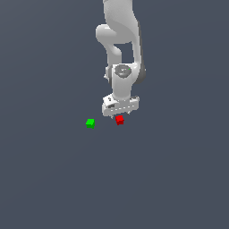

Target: Stack the red cube on top of the green cube.

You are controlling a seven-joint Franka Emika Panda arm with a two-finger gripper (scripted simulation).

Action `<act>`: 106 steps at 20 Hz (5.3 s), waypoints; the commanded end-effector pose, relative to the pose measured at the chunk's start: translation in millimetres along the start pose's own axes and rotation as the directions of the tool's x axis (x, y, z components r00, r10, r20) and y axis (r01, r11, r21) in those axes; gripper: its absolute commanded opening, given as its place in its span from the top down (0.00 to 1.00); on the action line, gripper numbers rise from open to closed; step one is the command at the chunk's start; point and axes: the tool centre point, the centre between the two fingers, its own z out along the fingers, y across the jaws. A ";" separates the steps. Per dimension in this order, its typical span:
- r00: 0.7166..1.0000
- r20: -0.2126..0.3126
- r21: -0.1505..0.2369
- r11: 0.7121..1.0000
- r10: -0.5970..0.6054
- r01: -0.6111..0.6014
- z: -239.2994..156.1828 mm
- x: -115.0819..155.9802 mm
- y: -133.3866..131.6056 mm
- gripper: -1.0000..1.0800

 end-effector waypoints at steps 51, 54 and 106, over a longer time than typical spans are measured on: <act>1.000 -0.001 -0.001 1.000 -0.004 0.004 -18.9 -3.0 0.1 1.00; 1.000 -0.001 -0.001 1.000 -0.004 0.004 -32.6 -2.7 -0.2 1.00; 1.000 -0.001 -0.001 1.000 -0.004 0.004 10.7 -24.6 178.2 0.04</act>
